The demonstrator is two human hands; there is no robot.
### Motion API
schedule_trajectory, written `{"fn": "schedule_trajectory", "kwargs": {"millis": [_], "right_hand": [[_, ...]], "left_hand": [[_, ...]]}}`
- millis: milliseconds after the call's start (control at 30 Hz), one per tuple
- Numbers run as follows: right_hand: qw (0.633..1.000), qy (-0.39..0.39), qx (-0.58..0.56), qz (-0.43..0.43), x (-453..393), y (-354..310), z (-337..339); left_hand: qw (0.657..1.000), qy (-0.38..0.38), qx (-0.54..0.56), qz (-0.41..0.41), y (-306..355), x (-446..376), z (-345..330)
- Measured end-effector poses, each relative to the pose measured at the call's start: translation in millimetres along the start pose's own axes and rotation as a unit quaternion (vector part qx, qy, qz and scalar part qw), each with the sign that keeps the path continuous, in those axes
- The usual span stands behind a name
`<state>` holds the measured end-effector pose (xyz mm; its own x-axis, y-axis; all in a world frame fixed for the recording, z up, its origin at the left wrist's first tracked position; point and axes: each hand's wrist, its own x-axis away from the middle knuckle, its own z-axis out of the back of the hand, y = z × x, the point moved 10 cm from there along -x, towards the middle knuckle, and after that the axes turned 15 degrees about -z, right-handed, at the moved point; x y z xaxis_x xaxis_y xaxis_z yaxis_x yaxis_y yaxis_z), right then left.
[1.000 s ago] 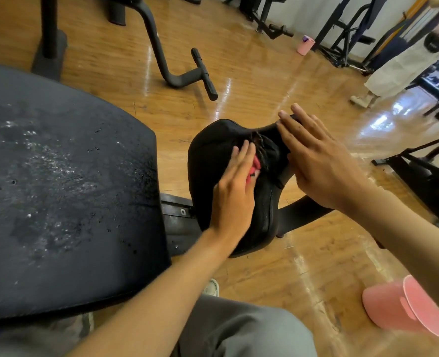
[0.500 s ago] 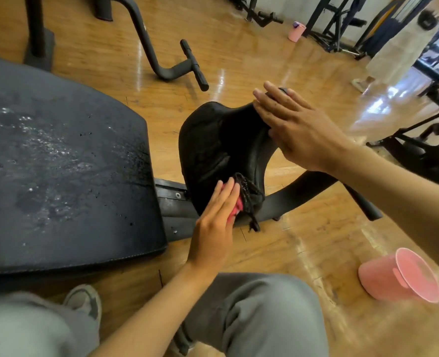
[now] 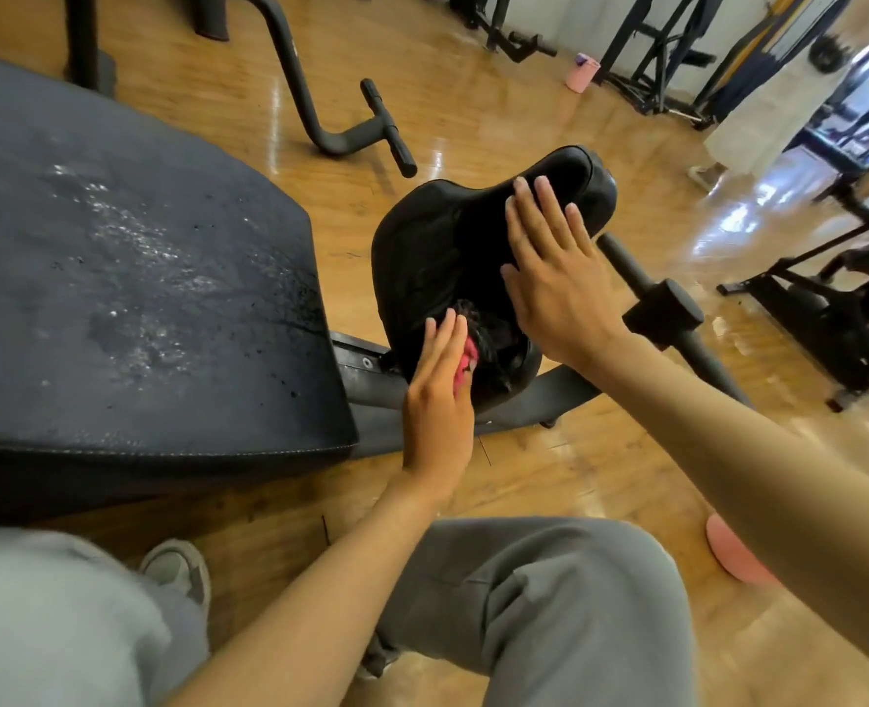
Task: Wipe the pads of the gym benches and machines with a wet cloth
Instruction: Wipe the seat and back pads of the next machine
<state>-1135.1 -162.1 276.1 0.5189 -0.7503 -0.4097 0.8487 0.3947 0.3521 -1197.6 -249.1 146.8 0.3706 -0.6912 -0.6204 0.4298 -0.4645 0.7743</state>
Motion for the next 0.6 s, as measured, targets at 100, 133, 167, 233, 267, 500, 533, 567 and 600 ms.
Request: {"fn": "schedule_trajectory", "kwargs": {"millis": [100,133,167,233,267,500,533,567,600], "right_hand": [[0.998,0.014,-0.035,-0.044,1,-3,-5],[0.997,0.014,-0.052,-0.057,2,-4,-6],[0.995,0.011,-0.068,-0.069,3,-6,-7],[0.991,0.023,-0.092,-0.093,7,-7,-10],[0.989,0.029,-0.102,-0.102,7,-8,-11],[0.976,0.052,-0.16,-0.137,7,-8,-17],[0.976,0.055,-0.163,-0.136,8,-9,-18],[0.975,0.056,-0.169,-0.135,7,-8,-18],[0.973,0.055,-0.179,-0.135,7,-7,-19]], "left_hand": [[1.0,0.003,0.003,-0.019,-4,-30,-5],[1.0,0.003,-0.001,-0.029,-5,-25,-3],[0.999,0.0,-0.004,-0.037,-5,-10,0],[0.999,-0.008,-0.005,-0.04,-2,24,4],[0.999,-0.01,-0.007,-0.042,-7,36,5],[1.0,0.004,0.009,-0.004,-19,40,7],[1.0,0.005,0.027,0.006,-16,26,6],[0.999,0.002,0.038,0.009,-15,7,5],[0.999,-0.009,0.039,0.007,-16,-12,3]]}}
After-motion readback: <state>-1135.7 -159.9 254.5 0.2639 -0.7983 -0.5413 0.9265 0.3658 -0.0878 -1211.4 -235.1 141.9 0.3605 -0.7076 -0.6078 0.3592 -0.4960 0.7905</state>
